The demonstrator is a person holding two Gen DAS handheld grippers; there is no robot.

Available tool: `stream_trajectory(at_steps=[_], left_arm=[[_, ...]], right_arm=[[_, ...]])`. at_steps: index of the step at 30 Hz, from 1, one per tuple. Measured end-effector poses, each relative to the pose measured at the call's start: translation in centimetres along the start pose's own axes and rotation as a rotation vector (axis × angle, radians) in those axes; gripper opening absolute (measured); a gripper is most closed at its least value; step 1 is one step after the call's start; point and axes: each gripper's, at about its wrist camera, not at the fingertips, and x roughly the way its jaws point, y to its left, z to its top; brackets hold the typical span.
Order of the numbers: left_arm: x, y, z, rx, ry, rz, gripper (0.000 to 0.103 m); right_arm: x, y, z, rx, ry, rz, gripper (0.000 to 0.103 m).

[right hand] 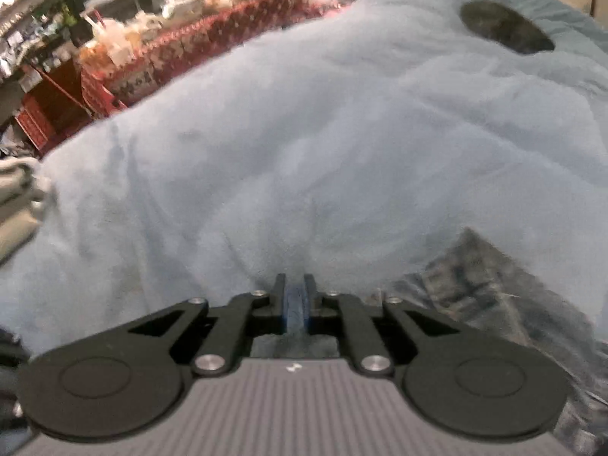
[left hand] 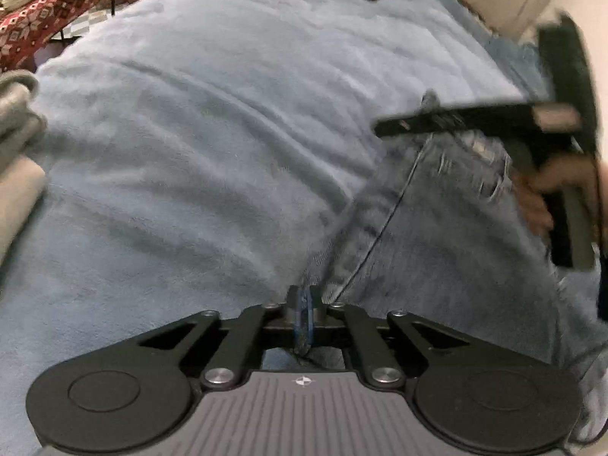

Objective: Fold clothes

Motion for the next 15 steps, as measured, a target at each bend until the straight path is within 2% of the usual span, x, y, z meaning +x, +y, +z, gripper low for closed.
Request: stream_trajectory(at_steps=[4,6,10,13,15], left_arm=[[-0.3,-1.1,0.9,0.001,-0.035,-0.057,0.006],[0.6,-1.7,0.8,0.016,-0.017,-0.058,0.006],[3.1,-2.3,0.1,0.041,0.049,-0.025,0.006],[3.3,-2.3,-0.3,0.06,0.046,-0.016,0.008],[2.6,-2.6,0.2,0.058,0.047,-0.013,0.007]], right_arm=[[-2.2,1.2,-1.8,-0.074,0.035,0.025,0.011],[-1.5,2.2,-2.7,-0.093,0.074,0.042,0.011],[2.4,3.2,-3.3,-0.107,0.095,0.032,0.009],[3.0,2.7,-1.8,-0.058,0.068,0.037,0.009],[1.4,2.0,-0.7,-0.038,0.025,0.017,0.01]])
